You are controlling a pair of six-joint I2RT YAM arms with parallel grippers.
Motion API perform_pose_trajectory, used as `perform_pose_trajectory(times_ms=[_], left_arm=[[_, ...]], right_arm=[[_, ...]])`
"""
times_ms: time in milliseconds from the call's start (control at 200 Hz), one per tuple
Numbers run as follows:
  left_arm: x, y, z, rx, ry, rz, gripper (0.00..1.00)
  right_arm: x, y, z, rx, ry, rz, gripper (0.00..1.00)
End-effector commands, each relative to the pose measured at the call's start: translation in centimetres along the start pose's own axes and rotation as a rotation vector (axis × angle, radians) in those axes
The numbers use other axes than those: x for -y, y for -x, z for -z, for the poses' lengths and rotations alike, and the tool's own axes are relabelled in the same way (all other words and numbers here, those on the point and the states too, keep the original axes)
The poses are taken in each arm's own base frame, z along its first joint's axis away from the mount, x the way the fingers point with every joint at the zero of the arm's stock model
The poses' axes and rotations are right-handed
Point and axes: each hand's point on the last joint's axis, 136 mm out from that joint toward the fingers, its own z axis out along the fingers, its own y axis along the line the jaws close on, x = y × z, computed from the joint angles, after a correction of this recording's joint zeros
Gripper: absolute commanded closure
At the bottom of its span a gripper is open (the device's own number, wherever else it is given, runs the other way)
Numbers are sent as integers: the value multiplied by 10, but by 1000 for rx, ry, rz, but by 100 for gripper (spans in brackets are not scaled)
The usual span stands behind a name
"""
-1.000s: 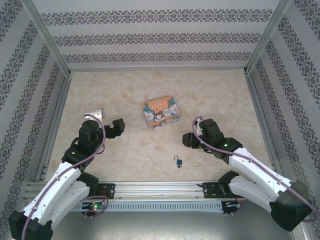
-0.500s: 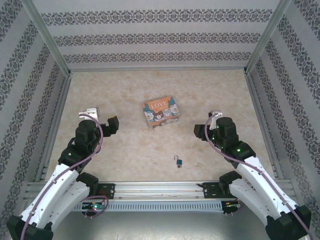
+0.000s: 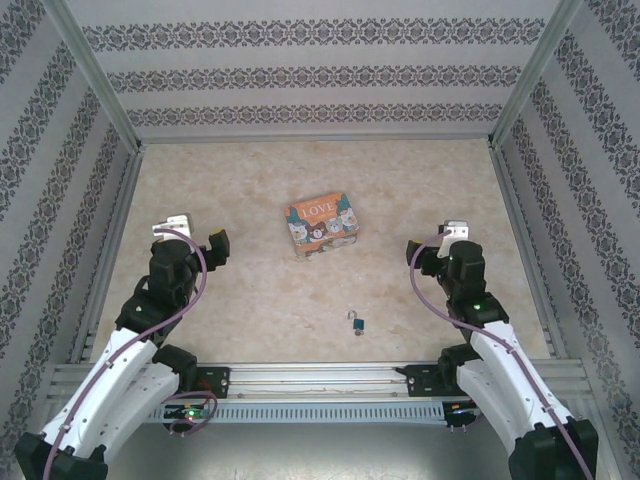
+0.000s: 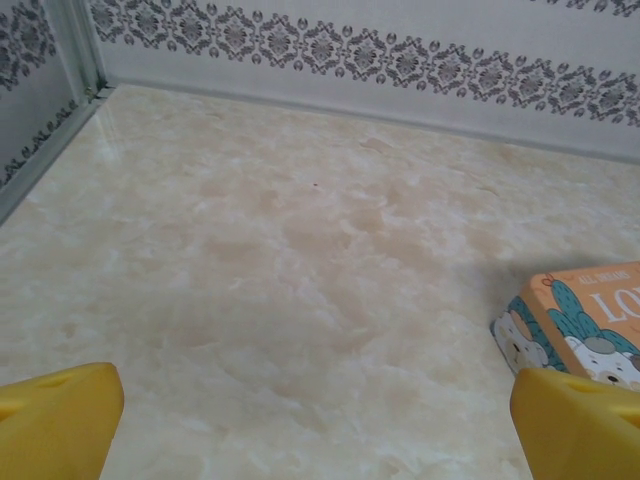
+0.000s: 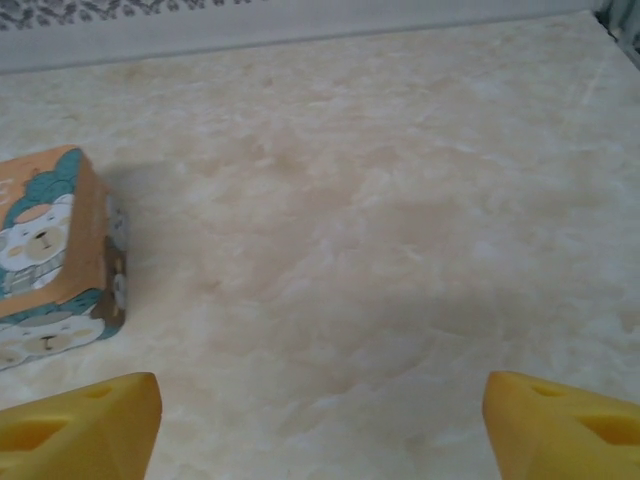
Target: Unlock a padlock with a key
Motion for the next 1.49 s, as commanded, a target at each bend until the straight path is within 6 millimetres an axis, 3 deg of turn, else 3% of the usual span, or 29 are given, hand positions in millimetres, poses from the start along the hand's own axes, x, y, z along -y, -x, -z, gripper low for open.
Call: perform_pose_trajectory(times_ms=[0, 90, 440, 929, 1259, 1489], left_arm=[[-10, 3, -2, 38, 44, -5, 1], [-13, -4, -5, 27, 56, -9, 1], [-26, -52, -31, -28, 106, -47, 1], [-31, -41, -41, 25, 139, -97, 1], [-38, -40, -43, 52, 178, -138, 1], [-42, -43, -47, 50, 196, -143, 1]], right_arm=[[13, -1, -10, 42, -57, 51, 10], [18, -7, -18, 33, -72, 48, 2], [13, -11, -45, 80, -5, 85, 2], [2, 18, -72, 241, 71, 170, 2], [8, 2, -87, 288, 69, 182, 2], [14, 4, -95, 267, 61, 149, 2]])
